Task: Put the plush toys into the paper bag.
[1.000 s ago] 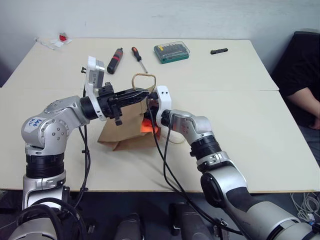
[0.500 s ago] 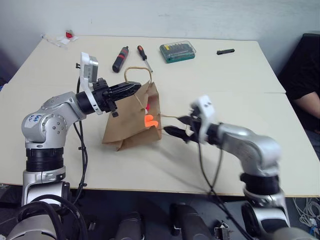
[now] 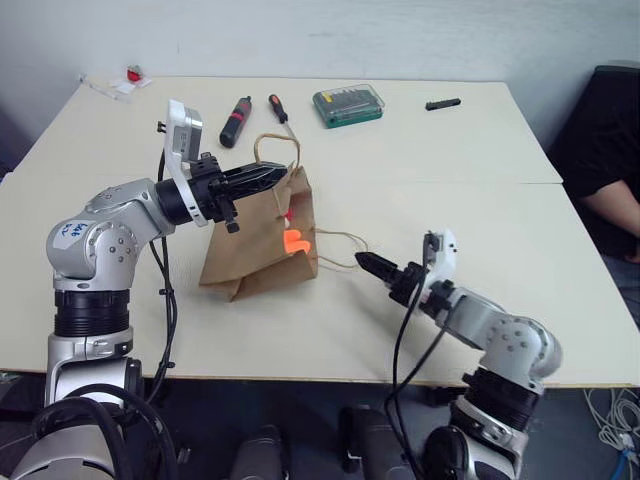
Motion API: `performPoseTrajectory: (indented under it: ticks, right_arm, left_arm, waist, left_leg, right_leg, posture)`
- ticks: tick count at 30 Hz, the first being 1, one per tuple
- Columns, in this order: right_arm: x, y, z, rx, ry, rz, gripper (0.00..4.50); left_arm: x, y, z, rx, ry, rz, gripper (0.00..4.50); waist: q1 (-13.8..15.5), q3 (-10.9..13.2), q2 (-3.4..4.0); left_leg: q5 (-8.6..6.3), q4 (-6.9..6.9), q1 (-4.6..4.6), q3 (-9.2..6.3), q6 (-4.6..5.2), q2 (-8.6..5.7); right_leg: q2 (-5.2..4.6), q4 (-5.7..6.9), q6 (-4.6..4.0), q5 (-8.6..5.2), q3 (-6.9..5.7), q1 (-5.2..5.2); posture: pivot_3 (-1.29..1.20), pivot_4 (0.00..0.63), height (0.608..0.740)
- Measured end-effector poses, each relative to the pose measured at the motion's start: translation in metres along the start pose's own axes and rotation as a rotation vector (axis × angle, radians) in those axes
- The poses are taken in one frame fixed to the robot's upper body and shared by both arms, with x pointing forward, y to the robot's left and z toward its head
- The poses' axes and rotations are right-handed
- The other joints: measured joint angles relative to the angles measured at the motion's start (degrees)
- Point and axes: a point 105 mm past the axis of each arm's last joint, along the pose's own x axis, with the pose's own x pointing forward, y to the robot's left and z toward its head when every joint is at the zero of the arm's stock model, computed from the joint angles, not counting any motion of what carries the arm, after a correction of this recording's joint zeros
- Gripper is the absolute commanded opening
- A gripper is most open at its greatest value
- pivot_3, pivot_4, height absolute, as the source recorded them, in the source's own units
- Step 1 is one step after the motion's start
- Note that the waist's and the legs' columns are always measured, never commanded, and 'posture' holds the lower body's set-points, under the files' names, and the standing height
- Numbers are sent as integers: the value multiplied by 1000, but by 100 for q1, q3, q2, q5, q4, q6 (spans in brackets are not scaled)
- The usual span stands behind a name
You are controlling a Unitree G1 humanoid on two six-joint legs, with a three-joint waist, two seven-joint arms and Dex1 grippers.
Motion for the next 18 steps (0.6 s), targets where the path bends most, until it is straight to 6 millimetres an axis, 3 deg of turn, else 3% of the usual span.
performPoseTrajectory:
  ticks: [2,8,12,13,18]
  right_arm:
    - [7,0,0,6,-2,3,3872]
    - [22,-4,-3,14,0,-7,1707]
    - [24,5,0,-42,-4,21,249]
    - [24,7,1,-68,-2,24,42]
    - [2,16,20,-260,-41,47,42]
  left_arm:
    - [0,0,0,1,2,2,0]
    - [1,0,0,2,2,1,0]
    - [1,-1,0,3,4,4,0]
    - [1,-1,0,4,4,4,0]
    - [1,0,2,4,-8,18,0]
  waist:
    - [-25,0,-1]
    - [-52,0,0]
    - [-41,0,0]
    - [-36,0,0]
    - [-8,2,3]
  left_leg:
    - [-1,0,0,0,1,0]
    - [0,-4,-2,0,1,3]
    - [-1,-2,-8,-2,2,2]
    - [-2,-2,-10,-3,3,1]
    - [-3,-1,-29,-9,6,0]
  right_leg:
    - [0,3,0,0,1,1]
    - [2,4,0,0,0,-1]
    - [0,5,2,1,-1,-1]
    - [-1,4,2,1,-2,-1]
    - [-3,-3,4,2,-9,-10]
  posture:
    - [0,150,740]
    - [0,150,740]
    - [0,150,740]
    - [0,150,740]
    - [0,150,740]
